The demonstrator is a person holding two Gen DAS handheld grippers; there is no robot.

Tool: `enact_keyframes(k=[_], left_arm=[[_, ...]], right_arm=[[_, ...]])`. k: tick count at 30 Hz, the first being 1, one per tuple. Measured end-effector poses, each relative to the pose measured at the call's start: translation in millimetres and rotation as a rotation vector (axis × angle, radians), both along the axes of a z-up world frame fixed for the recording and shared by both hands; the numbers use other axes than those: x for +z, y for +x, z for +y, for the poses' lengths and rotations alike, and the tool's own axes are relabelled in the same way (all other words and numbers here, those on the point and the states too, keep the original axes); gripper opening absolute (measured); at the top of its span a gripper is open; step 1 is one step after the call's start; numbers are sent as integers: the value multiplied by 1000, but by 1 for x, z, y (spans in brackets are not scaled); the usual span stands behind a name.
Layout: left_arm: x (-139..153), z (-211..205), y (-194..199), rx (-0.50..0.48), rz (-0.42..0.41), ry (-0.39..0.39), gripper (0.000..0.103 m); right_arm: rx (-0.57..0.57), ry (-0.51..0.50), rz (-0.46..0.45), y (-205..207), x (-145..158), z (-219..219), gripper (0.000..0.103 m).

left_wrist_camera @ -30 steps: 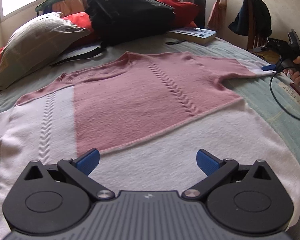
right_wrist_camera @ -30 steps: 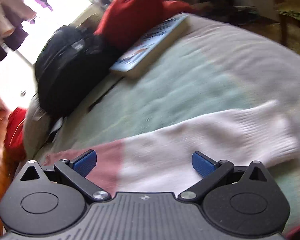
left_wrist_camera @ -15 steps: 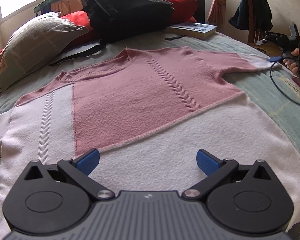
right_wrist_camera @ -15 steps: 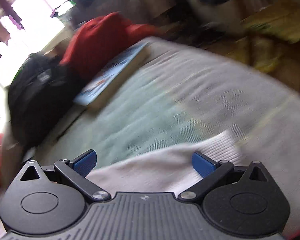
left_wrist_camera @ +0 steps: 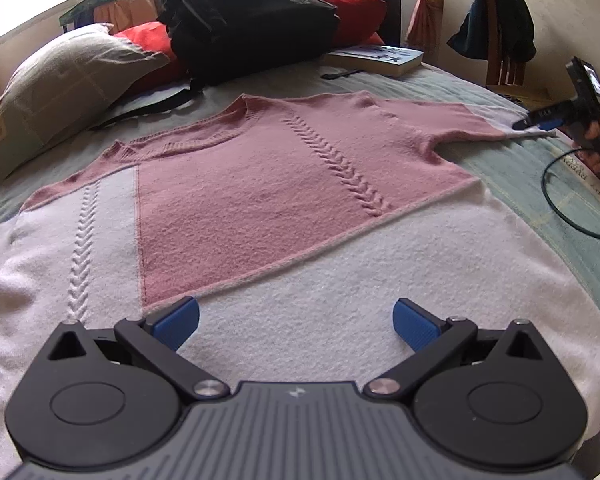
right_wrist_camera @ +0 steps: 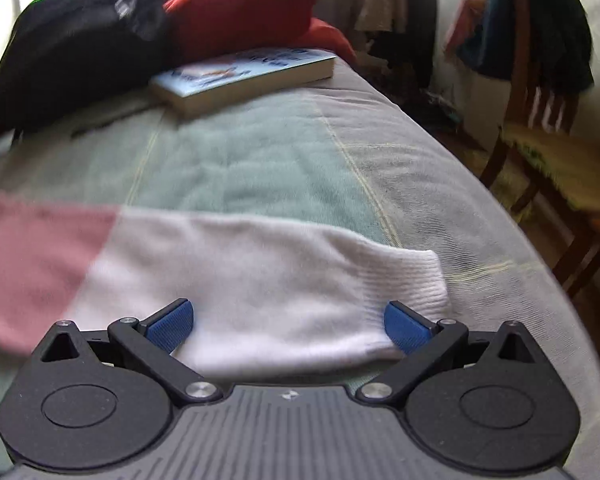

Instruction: Fold clothes

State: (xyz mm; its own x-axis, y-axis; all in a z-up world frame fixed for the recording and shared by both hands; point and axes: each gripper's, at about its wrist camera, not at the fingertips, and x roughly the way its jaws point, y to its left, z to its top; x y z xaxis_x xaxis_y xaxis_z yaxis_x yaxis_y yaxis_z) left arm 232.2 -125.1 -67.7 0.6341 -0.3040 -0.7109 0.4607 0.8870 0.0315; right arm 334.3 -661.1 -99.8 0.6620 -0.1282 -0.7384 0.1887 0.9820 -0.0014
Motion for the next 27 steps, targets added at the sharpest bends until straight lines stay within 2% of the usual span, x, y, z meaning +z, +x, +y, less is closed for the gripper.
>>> enact_keyframes(k=[4,7,11,14,19,22,27], left_arm=[[0,3,0,6,-4,-6,102],[1,4,-1,4,-6,-8,102],[1,8,-1,13,-3,4,102],[1,14,-2,19,-3,11,102],[4,27,-3,45,-8,-6,102],[6,29,-5,47,-11,-12,102],[12,33,-13,41,-25,-3,102]], right_arm=[[-40,-11,39,2,16,9,103],[30,-6,4,10,23,28,103],[84,-10,38,28,12,53,103],[49,-12,59,22,3,58,103],[16,-34,109,17,20,74,103],[85,-39,74,28,29,98,103],[94,-5,113,48,16,116,103]])
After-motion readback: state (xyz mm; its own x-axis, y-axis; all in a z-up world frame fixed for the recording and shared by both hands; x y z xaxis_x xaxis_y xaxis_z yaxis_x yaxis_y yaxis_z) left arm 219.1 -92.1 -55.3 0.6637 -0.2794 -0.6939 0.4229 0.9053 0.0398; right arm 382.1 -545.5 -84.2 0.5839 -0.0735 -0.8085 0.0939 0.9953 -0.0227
